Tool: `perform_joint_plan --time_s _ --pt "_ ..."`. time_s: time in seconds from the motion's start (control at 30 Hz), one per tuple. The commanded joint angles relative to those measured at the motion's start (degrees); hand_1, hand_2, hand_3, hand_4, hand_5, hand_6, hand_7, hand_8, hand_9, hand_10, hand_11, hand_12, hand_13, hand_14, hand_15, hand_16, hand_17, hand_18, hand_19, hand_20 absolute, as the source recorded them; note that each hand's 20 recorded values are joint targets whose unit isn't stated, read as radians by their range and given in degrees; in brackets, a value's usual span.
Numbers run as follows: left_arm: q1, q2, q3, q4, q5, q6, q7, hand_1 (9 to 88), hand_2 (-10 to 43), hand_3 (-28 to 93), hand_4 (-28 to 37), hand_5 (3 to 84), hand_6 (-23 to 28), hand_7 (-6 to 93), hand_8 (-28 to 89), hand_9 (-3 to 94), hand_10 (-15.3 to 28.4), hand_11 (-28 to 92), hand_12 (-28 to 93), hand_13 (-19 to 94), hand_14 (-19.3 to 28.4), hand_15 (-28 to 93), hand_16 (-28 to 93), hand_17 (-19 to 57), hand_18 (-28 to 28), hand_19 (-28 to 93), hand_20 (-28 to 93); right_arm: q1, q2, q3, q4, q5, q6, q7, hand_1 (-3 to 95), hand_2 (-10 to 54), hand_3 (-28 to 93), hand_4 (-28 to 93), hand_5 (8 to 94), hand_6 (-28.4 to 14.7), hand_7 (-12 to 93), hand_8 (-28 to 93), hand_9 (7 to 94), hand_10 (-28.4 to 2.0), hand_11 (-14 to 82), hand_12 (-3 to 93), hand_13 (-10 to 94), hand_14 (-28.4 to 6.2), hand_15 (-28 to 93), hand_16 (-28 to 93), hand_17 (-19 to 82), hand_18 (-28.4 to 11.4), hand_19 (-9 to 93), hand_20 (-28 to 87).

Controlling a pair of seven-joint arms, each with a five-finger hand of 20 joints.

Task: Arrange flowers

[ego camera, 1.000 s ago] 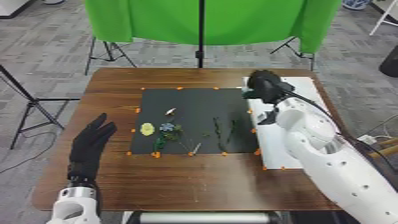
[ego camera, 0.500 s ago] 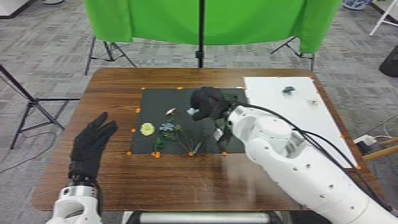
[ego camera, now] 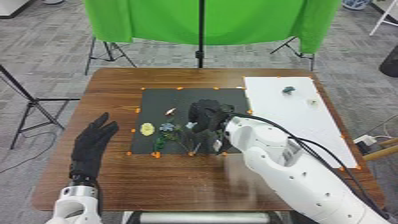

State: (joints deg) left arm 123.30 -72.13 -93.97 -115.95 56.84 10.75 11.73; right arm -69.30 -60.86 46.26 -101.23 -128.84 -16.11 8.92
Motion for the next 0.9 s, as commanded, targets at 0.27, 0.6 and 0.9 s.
perform_joint_plan --time_s 0.27,0.6,0.9 --pt "0.1 0.06 -0.02 0.58 0.48 -1.32 -1.29 20.0 -0.9 68 -26.6 41.8 3.7 5.5 -6 45.7 12.5 11 11 36 13.9 11 -1 8.4 10.0 2 18 -0.7 -0.8 1.1 0.7 -2.0 -2.7 -1.0 54.1 -9.5 57 -15 66.0 0.0 23 6 81.8 -12.1 16.8 37.7 84 -3.3 67 35 64 -10.8 93 62" --pt "0.1 -0.25 -0.05 0.55 0.55 -1.55 -1.09 20.1 -0.8 68 -26.6 42.0 3.7 5.6 -6 45.7 12.5 11 11 36 13.9 11 -1 8.3 10.0 2 18 -0.1 0.0 0.9 0.9 -4.8 -1.4 -2.7 52.4 -9.5 59 -19 64.2 0.8 22 -3 79.5 -12.4 20.1 36.0 84 -3.3 68 35 64 -10.9 93 62" --pt "0.2 -0.39 -0.10 0.52 0.69 -1.86 -1.10 20.0 -0.9 68 -26.4 42.2 3.8 5.8 -6 45.7 12.5 11 11 36 13.9 11 -1 8.3 10.0 2 18 0.2 0.7 2.3 -0.3 -3.9 -3.3 -2.1 47.3 -9.5 65 -22 59.1 0.4 20 -10 75.7 -13.3 26.3 29.0 83 -3.5 68 35 63 -10.9 93 62"
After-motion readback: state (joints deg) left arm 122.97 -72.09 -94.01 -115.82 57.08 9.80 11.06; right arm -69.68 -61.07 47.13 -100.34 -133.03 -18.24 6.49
